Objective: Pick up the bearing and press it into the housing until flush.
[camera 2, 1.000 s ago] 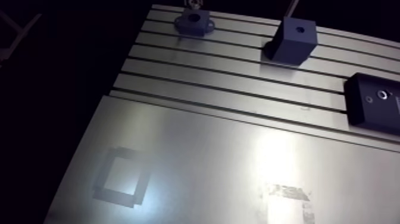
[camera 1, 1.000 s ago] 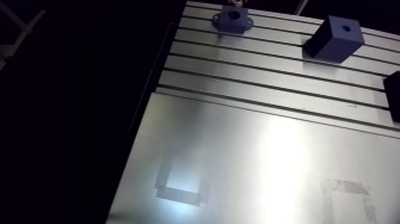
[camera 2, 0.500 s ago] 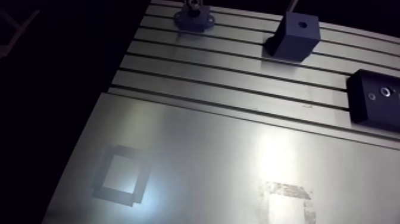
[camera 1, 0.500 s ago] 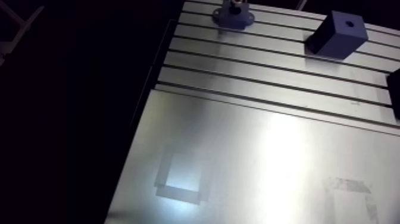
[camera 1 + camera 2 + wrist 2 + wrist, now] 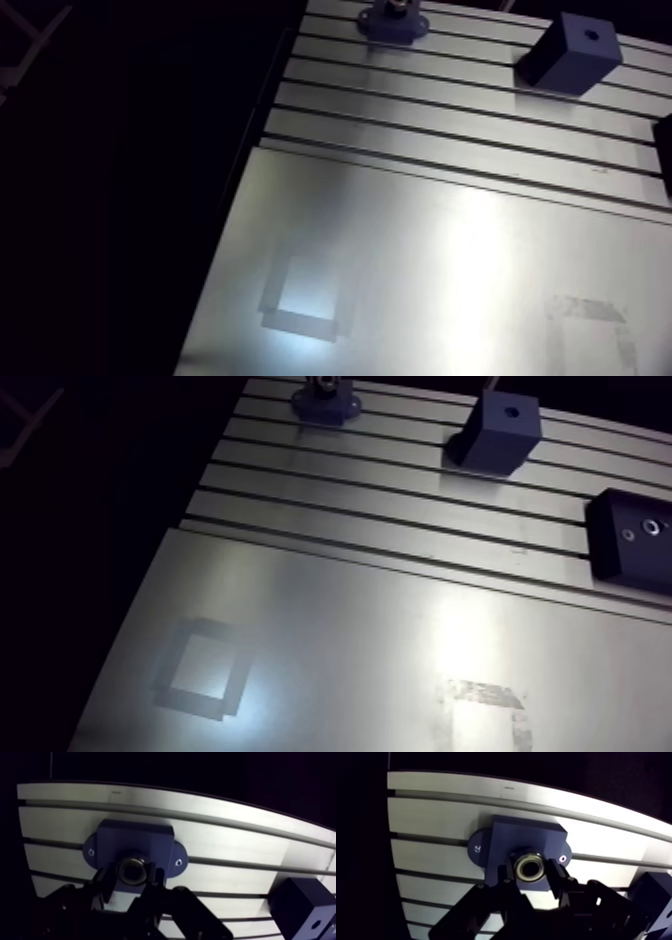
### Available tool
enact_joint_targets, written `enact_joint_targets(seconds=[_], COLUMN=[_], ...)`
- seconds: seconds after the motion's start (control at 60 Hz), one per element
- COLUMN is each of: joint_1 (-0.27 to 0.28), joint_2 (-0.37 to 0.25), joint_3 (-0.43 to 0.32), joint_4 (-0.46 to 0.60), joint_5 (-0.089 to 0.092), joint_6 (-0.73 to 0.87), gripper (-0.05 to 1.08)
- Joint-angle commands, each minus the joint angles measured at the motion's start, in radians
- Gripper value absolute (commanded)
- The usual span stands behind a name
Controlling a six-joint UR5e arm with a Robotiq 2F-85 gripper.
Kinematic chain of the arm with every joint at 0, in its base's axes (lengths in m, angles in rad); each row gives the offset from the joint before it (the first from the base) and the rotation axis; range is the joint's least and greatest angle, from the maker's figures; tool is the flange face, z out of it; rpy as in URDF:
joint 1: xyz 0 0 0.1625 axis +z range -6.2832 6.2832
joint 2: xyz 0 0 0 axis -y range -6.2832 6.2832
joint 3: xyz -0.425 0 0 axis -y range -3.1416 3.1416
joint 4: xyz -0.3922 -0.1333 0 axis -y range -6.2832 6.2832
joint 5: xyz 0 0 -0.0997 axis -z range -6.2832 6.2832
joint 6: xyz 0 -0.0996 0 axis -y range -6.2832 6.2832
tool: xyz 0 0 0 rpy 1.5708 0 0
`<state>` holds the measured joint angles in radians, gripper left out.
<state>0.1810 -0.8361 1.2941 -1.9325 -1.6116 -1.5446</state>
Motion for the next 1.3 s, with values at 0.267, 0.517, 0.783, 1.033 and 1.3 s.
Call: enact_joint_targets(seconds=[0.267, 0.517, 0.783, 1.033, 1.3], joint_1=[0.0, 0.004, 0.008, 0.006, 0.003], joint_2=[0.007, 0.006, 0.006, 0.007, 0.007], joint_3=[0.0, 0.003, 0.004, 0.003, 0.004], joint_4=[-0.004, -0.006, -0.004, -0.004, -0.006], joint_5=[0.003, 0.005, 0.0, -0.003, -0.004], joint_6=[-0.001, -0.001, -0.001, -0.001, -0.002], gripper=[0.62, 0.62, 0.62, 0.62, 0.62])
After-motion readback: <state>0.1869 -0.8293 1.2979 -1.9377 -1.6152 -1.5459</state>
